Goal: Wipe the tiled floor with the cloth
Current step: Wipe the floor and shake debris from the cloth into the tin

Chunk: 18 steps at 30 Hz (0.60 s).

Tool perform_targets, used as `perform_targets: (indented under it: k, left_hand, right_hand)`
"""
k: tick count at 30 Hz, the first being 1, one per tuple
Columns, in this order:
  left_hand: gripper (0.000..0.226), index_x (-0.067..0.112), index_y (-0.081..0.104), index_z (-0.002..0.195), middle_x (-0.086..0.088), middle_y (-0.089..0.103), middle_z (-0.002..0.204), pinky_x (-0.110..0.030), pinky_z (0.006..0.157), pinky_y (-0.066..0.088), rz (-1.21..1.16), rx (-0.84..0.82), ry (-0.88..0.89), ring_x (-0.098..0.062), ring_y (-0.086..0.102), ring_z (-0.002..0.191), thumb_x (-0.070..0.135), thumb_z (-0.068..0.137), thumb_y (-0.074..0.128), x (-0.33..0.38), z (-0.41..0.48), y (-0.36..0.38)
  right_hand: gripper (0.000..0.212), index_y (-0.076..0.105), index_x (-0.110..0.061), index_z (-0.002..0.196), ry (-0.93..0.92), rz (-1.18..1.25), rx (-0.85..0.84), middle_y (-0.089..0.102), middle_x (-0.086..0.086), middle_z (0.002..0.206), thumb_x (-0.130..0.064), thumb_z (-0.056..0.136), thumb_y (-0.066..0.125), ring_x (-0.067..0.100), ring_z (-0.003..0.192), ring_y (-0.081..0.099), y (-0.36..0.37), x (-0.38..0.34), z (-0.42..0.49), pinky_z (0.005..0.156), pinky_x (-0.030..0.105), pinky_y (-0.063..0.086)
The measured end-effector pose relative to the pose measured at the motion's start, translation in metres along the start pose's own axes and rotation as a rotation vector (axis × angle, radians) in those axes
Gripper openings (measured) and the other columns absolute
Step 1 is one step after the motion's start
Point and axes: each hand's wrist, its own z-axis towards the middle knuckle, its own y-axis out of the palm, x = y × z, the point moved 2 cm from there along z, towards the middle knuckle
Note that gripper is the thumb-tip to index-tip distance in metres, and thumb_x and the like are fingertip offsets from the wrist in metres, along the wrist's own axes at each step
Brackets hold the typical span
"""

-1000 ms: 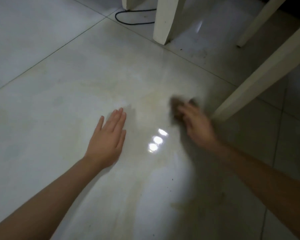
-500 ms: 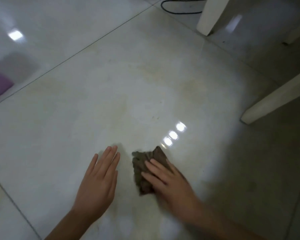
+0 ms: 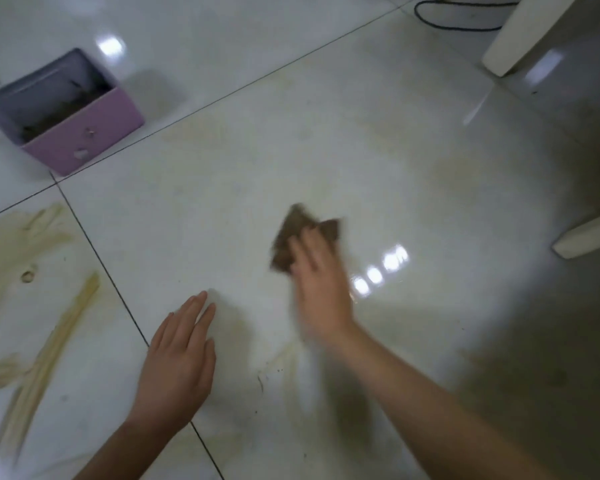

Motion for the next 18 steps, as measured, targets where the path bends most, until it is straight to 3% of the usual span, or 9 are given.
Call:
perform_targets:
  k: [2,4,5,7,9,12,15,18]
  left_hand:
    - [0.050,-0.006,0.059,0.125,-0.019,0.053,0.137,-0.041,0.107,0.031,-0.006,-0.010,-0.009,-0.035,0.051,0.126,0.021,0.092,0.033,-0.004,-0.002,-0.004]
    - [0.050,-0.004,0.058,0.127,-0.018,0.052,0.139,-0.042,0.106,0.033,-0.010,-0.013,0.000,-0.034,0.051,0.127,0.022,0.093,0.032,-0.011,-0.002,-0.008]
    - [0.050,-0.004,0.057,0.129,-0.017,0.051,0.140,-0.043,0.106,0.034,-0.008,-0.005,0.001,-0.034,0.049,0.128,0.023,0.094,0.032,-0.016,0.000,-0.010]
    - [0.051,-0.003,0.054,0.131,-0.018,0.049,0.142,-0.047,0.108,0.034,0.009,0.012,-0.024,-0.033,0.046,0.131,0.023,0.095,0.031,-0.027,0.004,-0.012]
    - [0.053,-0.004,0.052,0.133,-0.019,0.047,0.142,-0.051,0.108,0.035,0.025,0.018,-0.067,-0.035,0.044,0.132,0.024,0.095,0.030,-0.038,0.006,-0.013]
    - [0.053,-0.005,0.055,0.131,-0.020,0.049,0.141,-0.053,0.105,0.039,0.012,0.010,-0.110,-0.037,0.047,0.130,0.025,0.094,0.030,-0.048,0.005,-0.013]
    - [0.053,-0.003,0.055,0.131,-0.016,0.049,0.142,-0.050,0.106,0.040,-0.025,0.001,-0.109,-0.033,0.047,0.131,0.026,0.095,0.029,-0.051,0.004,-0.013]
    - [0.049,0.001,0.048,0.138,-0.012,0.041,0.149,-0.045,0.111,0.032,-0.098,0.049,-0.173,-0.027,0.040,0.135,0.021,0.097,0.032,-0.056,0.004,-0.016]
  right_hand:
    - [0.033,0.063,0.004,0.121,-0.175,0.166,-0.195,0.056,0.024,0.132,0.001,0.088,0.057,0.039,0.125,0.052,0.000,-0.027,-0.016,0.105,0.057,0.040]
    - [0.034,0.063,0.001,0.123,-0.218,0.301,-0.367,0.054,0.020,0.136,0.004,0.090,0.054,0.032,0.129,0.049,-0.013,-0.020,-0.004,0.110,0.045,0.037]
    - [0.034,0.063,0.001,0.122,-0.198,0.327,-0.400,0.054,0.020,0.136,0.007,0.091,0.051,0.029,0.129,0.049,-0.026,-0.010,0.010,0.111,0.036,0.036]
    - [0.031,0.062,0.005,0.116,-0.031,0.337,-0.282,0.061,0.017,0.126,0.011,0.094,0.042,0.025,0.121,0.054,-0.055,0.031,0.051,0.105,0.020,0.036]
    - [0.029,0.057,0.010,0.121,0.148,0.206,-0.170,0.058,0.021,0.130,0.007,0.098,0.040,0.031,0.124,0.053,-0.082,0.081,0.091,0.108,0.023,0.033]
    - [0.044,0.039,0.002,0.142,0.405,-0.061,-0.127,0.032,0.022,0.152,-0.002,0.099,0.041,0.033,0.142,0.027,-0.066,0.114,0.103,0.118,0.031,0.014]
    - [0.053,0.028,-0.002,0.148,0.222,-0.109,-0.057,0.020,0.022,0.156,-0.005,0.096,0.039,0.032,0.147,0.016,-0.005,0.040,0.088,0.121,0.037,0.003]
    - [0.046,0.056,0.012,0.125,-0.095,0.031,-0.080,0.049,0.035,0.133,0.009,0.079,0.056,0.050,0.127,0.045,0.040,-0.054,0.066,0.109,0.060,0.032]
